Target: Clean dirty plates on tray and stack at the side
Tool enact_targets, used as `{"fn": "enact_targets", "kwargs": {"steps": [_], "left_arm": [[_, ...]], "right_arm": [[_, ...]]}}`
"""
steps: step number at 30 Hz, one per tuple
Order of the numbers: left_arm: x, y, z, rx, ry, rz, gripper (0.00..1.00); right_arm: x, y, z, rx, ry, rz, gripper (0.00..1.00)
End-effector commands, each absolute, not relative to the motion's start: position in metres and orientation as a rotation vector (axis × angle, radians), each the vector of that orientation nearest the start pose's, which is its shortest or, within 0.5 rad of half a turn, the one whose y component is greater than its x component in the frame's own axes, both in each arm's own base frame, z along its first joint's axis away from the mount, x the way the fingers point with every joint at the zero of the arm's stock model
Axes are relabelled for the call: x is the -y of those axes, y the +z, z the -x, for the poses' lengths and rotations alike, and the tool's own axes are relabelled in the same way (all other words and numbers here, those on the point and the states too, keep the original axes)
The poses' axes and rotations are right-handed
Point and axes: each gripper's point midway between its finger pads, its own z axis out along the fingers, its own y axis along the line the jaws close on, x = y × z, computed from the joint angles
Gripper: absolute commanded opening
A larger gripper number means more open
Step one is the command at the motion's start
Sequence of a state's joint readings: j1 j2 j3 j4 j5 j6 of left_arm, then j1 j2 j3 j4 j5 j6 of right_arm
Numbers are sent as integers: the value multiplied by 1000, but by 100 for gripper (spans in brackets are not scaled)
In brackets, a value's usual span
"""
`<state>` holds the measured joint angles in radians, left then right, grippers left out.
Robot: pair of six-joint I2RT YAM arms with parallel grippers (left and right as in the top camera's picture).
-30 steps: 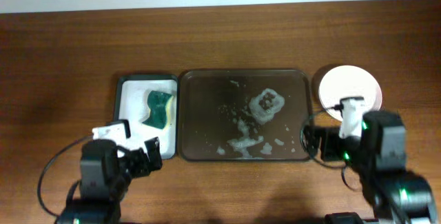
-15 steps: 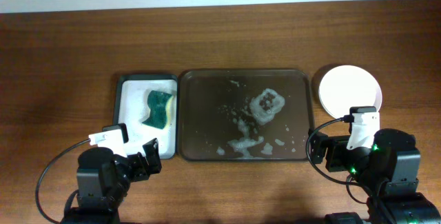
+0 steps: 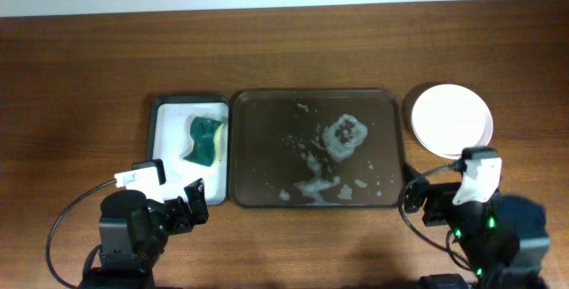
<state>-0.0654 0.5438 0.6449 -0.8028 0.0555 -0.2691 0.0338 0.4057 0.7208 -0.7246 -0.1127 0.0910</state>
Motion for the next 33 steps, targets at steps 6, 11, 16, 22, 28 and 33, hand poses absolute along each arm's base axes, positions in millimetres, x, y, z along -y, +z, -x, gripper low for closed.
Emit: {"fn": "enact_targets", "kwargs": {"steps": [6, 11, 16, 22, 28, 33], "left_arm": [[25, 174, -217, -2277, -234, 180, 99], [25, 174, -217, -2277, -234, 180, 100], [25, 174, -217, -2277, -233, 180, 99], [25, 174, -217, -2277, -234, 180, 99], [25, 174, -217, -2277, -234, 180, 99], [25, 174, -217, -2277, -233, 180, 100]], "right_arm": [[-36, 243, -220, -1599, 214, 84, 99], [-37, 242, -228, -1465, 212, 90, 99], [-30, 227, -237, -1426, 182, 57, 99], [-47, 176, -241, -1545, 113, 272, 99], [-49, 160, -240, -1599, 91, 321, 99], [-47, 164, -241, -1588, 97, 291, 99]]}}
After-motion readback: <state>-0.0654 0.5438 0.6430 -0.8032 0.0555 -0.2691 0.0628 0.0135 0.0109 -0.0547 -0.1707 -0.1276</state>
